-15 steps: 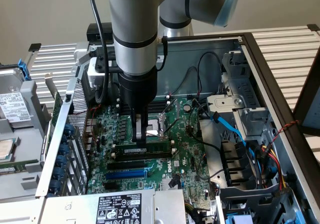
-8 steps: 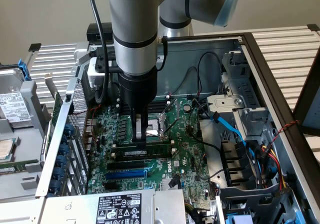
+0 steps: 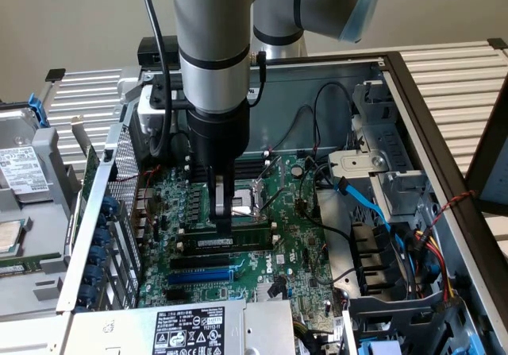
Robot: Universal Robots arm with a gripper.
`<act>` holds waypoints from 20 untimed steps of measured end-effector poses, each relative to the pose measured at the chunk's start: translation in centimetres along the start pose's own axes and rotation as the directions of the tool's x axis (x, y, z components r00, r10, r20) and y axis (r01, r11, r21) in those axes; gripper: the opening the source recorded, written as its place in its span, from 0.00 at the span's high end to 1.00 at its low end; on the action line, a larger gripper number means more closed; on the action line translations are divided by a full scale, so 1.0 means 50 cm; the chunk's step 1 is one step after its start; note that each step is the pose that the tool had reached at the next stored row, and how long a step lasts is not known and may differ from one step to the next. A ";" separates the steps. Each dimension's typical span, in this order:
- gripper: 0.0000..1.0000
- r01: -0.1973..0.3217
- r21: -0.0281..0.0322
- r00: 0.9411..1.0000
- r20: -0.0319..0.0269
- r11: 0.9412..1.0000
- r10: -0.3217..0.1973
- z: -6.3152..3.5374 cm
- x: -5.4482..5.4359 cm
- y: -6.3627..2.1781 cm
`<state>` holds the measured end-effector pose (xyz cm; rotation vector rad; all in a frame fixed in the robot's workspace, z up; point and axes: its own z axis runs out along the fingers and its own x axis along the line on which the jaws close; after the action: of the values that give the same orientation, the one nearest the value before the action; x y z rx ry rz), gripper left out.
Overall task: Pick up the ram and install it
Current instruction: 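Insert the ram into the slot, then press down the ram until it locks into place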
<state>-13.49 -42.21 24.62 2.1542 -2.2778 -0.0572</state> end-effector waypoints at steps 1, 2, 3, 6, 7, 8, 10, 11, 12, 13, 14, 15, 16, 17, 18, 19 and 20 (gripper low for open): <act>0.80 0.000 0.000 1.000 0.000 1.000 0.000 -0.005 0.000 0.000; 0.80 0.000 0.000 1.000 0.000 1.000 0.000 -0.007 0.000 0.000; 0.80 0.000 0.001 1.000 0.000 1.000 0.000 -0.009 0.000 0.000; 0.80 0.000 0.001 1.000 0.000 1.000 0.000 -0.015 0.000 0.001; 0.82 0.000 0.002 1.000 0.000 1.000 0.000 -0.016 0.000 0.001; 0.82 0.000 0.002 1.000 0.000 1.000 0.000 -0.016 0.000 0.001; 0.90 0.000 0.002 1.000 0.000 1.000 0.000 -0.016 0.000 0.001; 0.90 0.000 0.002 1.000 0.000 1.000 0.000 -0.016 0.000 0.001; 0.90 0.000 0.002 1.000 0.000 1.000 0.000 -0.016 0.000 0.001; 0.90 0.000 0.002 1.000 0.000 1.000 0.000 -0.016 0.000 0.001; 0.90 0.000 0.002 1.000 0.000 1.000 0.000 -0.016 0.000 0.001; 0.90 0.000 0.002 1.000 0.000 1.000 0.000 -0.016 0.000 0.001; 0.90 0.000 0.002 1.000 0.000 1.000 0.000 -0.016 0.000 0.001; 0.90 0.000 0.002 1.000 0.000 1.000 0.000 -0.016 0.000 0.000; 0.90 0.000 0.001 1.000 0.000 1.000 0.000 -0.016 0.000 0.000; 0.90 0.000 0.001 1.000 0.000 1.000 0.000 -0.016 -0.001 -0.001; 0.90 0.000 0.001 1.000 0.000 1.000 0.000 -0.016 -0.001 -0.002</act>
<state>-13.35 -42.19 25.42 2.1547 -2.2785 -0.0553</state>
